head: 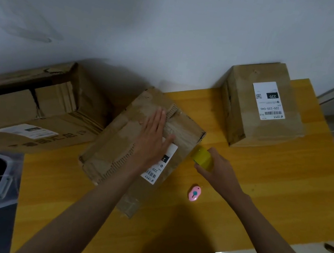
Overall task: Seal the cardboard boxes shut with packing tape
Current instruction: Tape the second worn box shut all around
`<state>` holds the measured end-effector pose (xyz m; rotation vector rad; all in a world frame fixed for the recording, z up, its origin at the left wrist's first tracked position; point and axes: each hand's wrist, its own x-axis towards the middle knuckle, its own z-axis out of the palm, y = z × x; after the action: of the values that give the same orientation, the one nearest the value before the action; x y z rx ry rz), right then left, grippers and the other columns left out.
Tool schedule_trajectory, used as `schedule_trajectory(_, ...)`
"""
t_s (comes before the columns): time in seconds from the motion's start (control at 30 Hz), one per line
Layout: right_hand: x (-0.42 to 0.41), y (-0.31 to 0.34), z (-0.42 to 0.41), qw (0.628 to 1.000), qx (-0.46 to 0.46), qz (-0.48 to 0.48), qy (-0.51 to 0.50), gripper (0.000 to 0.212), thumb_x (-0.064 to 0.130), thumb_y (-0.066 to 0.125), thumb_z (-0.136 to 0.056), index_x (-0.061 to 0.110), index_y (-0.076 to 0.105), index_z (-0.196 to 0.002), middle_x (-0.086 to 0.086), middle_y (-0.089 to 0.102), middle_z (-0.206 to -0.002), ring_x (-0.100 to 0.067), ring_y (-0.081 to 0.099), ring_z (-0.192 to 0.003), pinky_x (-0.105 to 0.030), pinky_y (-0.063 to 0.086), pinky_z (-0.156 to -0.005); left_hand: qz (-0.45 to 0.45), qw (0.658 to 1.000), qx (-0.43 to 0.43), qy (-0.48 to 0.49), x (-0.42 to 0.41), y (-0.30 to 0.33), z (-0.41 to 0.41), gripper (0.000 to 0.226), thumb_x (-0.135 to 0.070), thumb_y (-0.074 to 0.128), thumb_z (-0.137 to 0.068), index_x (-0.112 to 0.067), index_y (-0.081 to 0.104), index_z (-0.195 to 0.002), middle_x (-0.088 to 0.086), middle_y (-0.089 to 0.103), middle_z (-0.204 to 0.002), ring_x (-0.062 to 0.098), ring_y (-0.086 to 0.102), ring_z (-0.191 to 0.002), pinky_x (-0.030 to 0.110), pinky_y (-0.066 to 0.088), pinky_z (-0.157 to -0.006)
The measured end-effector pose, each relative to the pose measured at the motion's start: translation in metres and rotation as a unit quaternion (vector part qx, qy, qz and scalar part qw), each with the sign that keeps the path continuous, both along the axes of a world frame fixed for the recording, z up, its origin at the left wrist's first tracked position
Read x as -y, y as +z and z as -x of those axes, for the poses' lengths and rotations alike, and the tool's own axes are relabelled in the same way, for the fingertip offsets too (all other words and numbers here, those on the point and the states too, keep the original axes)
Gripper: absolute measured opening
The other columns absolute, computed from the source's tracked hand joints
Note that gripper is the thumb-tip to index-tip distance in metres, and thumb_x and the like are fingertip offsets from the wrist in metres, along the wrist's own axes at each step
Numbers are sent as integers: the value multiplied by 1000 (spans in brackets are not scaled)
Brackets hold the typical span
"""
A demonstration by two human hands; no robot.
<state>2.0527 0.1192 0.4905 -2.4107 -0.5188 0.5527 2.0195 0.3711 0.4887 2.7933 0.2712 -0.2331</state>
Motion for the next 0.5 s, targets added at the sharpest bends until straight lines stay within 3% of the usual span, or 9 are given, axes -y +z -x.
schedule_trajectory(0.13, 0, -4, -4, 1000, 1, -10, 11, 44, 39, 75, -87, 17, 49, -115, 3, 56, -84, -13, 51, -67, -25, 30, -52, 20, 1000, -1, 23, 26, -5, 7, 86, -66, 14, -102, -9, -11, -160, 8, -21, -168, 18, -23, -154, 41, -5, -127)
schedule_trajectory(0.33, -3, -11, 1, 999, -1, -32, 10, 42, 30, 76, -88, 15, 50, -118, 4, 56, -89, -13, 52, -75, -19, 29, -54, -19, 998, -13, -66, 40, 3, 20, 108, -82, 22, -90, -8, -13, -160, 9, -24, -167, 23, -23, -154, 50, 0, -126)
schedule_trajectory(0.43, -2, -17, 5, 999, -14, -43, -17, 44, 22, 79, -85, 12, 52, -119, 3, 55, -97, -15, 51, -85, -21, 33, -61, -23, 997, -75, 8, 29, 13, 19, 134, -97, 34, -67, -14, -17, -160, 12, -29, -165, 38, -29, -150, 65, -11, -120)
schedule_trajectory(0.5, -2, -23, 7, 998, -13, -54, -41, 48, 16, 81, -81, 9, 53, -119, 0, 52, -107, -16, 47, -97, -24, 36, -72, -3, 992, -119, 53, 30, 18, 21, 141, -95, 50, -60, -23, -22, -158, 12, -34, -163, 43, -32, -147, 71, -11, -115)
